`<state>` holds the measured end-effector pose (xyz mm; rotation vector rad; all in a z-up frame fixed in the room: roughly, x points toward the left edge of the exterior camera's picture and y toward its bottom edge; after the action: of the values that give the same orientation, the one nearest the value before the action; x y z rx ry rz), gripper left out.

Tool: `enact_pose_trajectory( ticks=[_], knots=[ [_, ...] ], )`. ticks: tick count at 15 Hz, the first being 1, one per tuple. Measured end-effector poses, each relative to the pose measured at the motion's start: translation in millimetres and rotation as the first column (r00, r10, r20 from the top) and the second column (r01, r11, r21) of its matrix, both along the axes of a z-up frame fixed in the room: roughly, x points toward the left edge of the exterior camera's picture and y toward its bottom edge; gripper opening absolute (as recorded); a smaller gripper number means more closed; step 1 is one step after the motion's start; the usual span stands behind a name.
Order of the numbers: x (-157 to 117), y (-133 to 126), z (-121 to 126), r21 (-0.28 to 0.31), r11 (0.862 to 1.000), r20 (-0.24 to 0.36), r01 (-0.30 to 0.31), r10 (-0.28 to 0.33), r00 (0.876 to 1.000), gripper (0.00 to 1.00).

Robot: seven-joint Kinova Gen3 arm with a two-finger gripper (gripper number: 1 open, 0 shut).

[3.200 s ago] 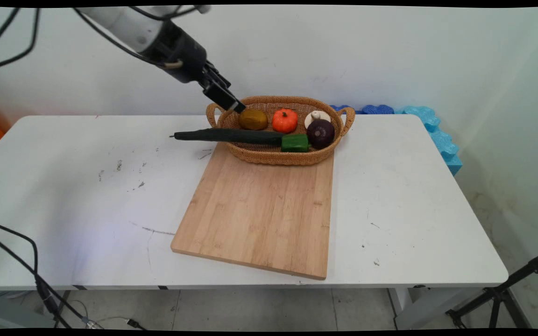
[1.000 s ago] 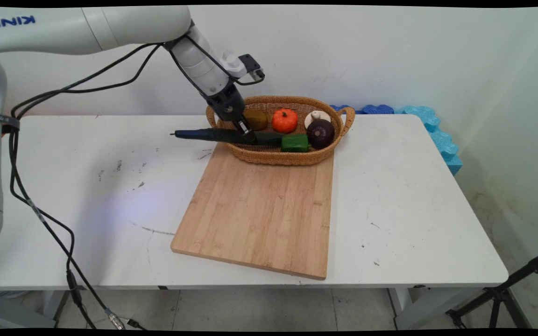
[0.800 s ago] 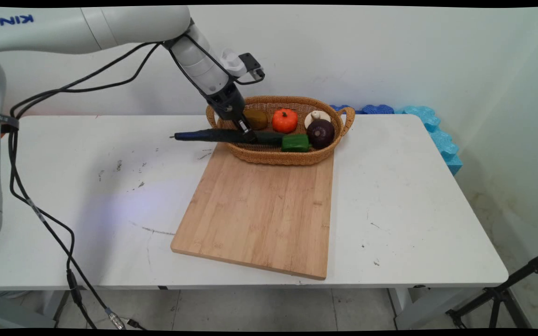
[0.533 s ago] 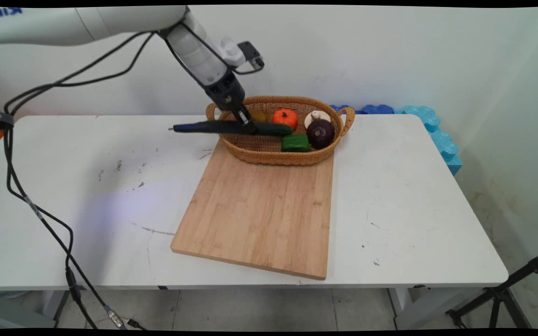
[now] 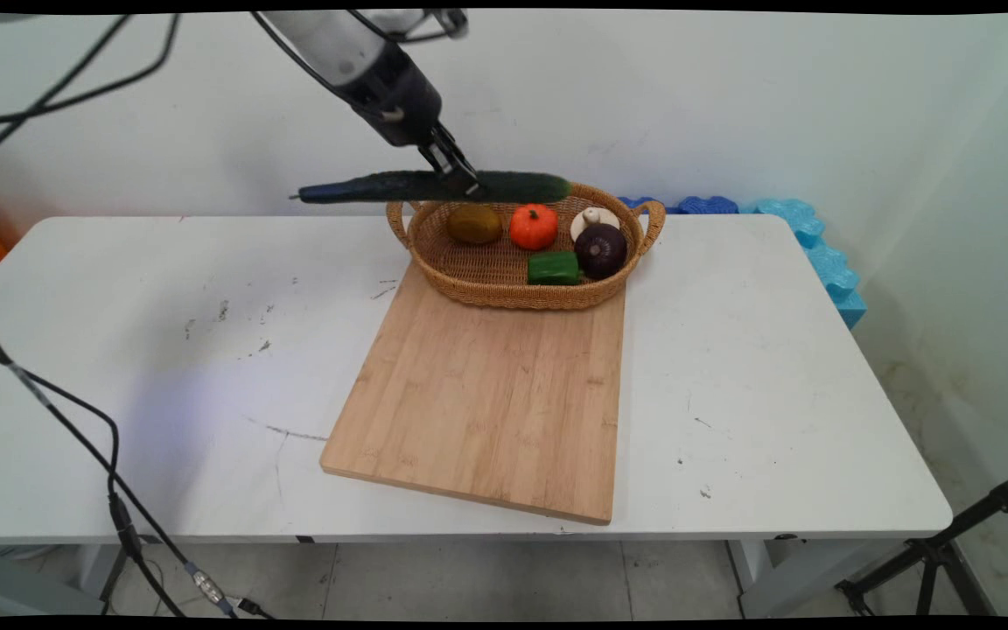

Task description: Place the picked object on the cutting board

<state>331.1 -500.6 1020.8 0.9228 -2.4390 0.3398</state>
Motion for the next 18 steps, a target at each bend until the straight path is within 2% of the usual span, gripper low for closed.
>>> enact_pose_trajectory(
  ticks=[3, 7, 12, 18],
  knots=[
    [6, 33, 20, -0.009, 0.998, -0.047, 0.069, -0.070, 0.996, 0.00],
    [16, 71, 21, -0.010, 0.989, -0.075, 0.150, -0.150, 0.986, 0.00],
    [20, 108, -12, 0.012, 0.978, -0.087, 0.210, -0.208, 0.974, 0.00],
    [11, 131, -69, 0.046, 0.962, -0.102, 0.270, -0.264, 0.959, 0.00]
  ],
)
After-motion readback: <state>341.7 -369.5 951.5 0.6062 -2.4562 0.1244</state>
